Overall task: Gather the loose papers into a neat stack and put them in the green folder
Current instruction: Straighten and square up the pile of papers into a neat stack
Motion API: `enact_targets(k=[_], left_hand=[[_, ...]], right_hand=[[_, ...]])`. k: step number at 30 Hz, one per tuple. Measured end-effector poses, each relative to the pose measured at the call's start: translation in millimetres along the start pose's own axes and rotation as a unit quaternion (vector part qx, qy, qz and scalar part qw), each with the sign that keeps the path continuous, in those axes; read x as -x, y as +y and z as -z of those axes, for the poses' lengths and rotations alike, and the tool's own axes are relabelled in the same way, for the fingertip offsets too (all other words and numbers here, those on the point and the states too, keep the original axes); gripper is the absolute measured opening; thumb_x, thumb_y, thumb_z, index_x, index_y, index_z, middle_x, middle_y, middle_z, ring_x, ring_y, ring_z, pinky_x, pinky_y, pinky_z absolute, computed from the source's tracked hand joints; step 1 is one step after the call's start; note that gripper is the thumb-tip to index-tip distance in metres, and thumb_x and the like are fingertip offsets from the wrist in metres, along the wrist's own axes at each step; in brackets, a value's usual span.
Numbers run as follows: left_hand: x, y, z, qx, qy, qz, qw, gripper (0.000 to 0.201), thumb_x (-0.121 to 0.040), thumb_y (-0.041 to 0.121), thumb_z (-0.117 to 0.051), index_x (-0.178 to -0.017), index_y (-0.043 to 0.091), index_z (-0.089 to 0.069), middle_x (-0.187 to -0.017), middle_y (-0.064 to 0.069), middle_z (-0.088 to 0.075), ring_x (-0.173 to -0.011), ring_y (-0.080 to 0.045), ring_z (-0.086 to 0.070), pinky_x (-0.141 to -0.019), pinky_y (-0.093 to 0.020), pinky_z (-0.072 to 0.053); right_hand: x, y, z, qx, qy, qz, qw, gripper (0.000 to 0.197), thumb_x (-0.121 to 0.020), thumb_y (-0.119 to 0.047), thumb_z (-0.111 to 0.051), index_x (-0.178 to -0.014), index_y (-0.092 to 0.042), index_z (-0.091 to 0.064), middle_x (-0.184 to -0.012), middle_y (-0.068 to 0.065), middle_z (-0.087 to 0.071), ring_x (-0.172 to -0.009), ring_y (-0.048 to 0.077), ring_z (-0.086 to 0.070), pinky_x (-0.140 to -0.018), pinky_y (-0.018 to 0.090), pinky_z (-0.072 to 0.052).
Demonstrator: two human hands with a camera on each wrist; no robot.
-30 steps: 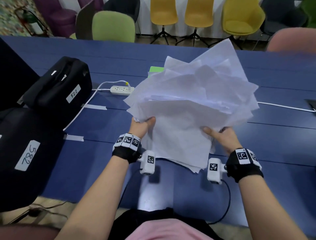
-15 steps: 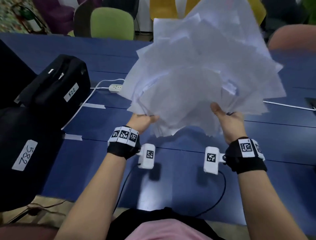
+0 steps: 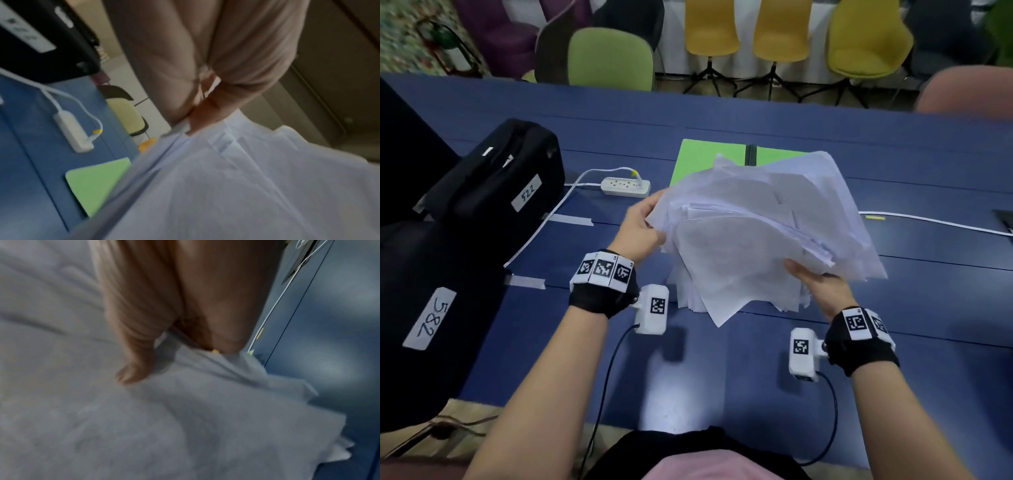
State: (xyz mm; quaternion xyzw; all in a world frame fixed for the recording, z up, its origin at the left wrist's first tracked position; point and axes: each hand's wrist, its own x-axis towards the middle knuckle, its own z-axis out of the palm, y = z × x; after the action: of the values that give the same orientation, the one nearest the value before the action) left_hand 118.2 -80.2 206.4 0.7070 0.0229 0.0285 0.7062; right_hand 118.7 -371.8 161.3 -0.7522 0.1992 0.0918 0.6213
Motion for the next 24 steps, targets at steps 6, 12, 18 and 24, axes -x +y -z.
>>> enact_targets(k=[6, 12, 18, 24], left_hand=[[11.0, -39.7, 2.1, 0.159, 0.007, 0.099, 0.982, 0.073, -0.041, 0.05, -0.088, -0.098, 0.012, -0.062, -0.095, -0.003, -0.073, -0.087, -0.017, -0.067, -0.08, -0.031, -0.05], [26.7, -57.8, -5.5, -0.01, 0.022, 0.145, 0.989, 0.046, -0.055, 0.026, -0.089, -0.091, 0.009, -0.067, -0.074, 0.012, -0.075, -0.08, -0.005, -0.07, -0.07, -0.016, -0.051], [17.4, -24.4, -30.7, -0.043, 0.098, 0.091, 0.99, 0.022, -0.077, 0.024, -0.076, -0.096, 0.013, -0.07, -0.078, 0.013, -0.062, -0.071, 0.007, -0.061, -0.057, 0.007, -0.04], [23.6, -57.8, -26.1, 0.003, 0.107, 0.161, 0.981, 0.043, -0.067, 0.01, -0.083, -0.105, 0.012, -0.063, -0.106, -0.002, -0.069, -0.089, -0.007, -0.069, -0.08, -0.02, -0.057]], right_hand=[[-2.9, -5.1, -14.3, -0.104, 0.063, 0.039, 0.992, 0.042, -0.085, -0.016, -0.069, -0.118, 0.007, -0.059, -0.1, 0.01, -0.063, -0.091, 0.02, -0.058, -0.052, 0.004, -0.047], [-2.1, -15.8, -3.8, -0.135, 0.035, 0.049, 0.989, 0.015, -0.085, -0.018, -0.068, -0.075, -0.012, -0.059, -0.074, 0.002, -0.062, -0.064, 0.013, -0.064, -0.043, 0.01, -0.048], [6.3, -37.6, -4.3, -0.206, 0.04, 0.122, 0.97, 0.021, -0.081, -0.018, -0.073, -0.092, -0.002, -0.064, -0.076, -0.005, -0.071, -0.066, 0.004, -0.067, -0.059, 0.016, -0.054], [14.1, -3.1, -2.3, -0.145, -0.047, 0.068, 0.986, 0.049, -0.055, -0.045, -0.084, -0.091, -0.018, -0.065, -0.096, -0.004, -0.073, -0.078, 0.003, -0.068, -0.071, 0.015, -0.051]])
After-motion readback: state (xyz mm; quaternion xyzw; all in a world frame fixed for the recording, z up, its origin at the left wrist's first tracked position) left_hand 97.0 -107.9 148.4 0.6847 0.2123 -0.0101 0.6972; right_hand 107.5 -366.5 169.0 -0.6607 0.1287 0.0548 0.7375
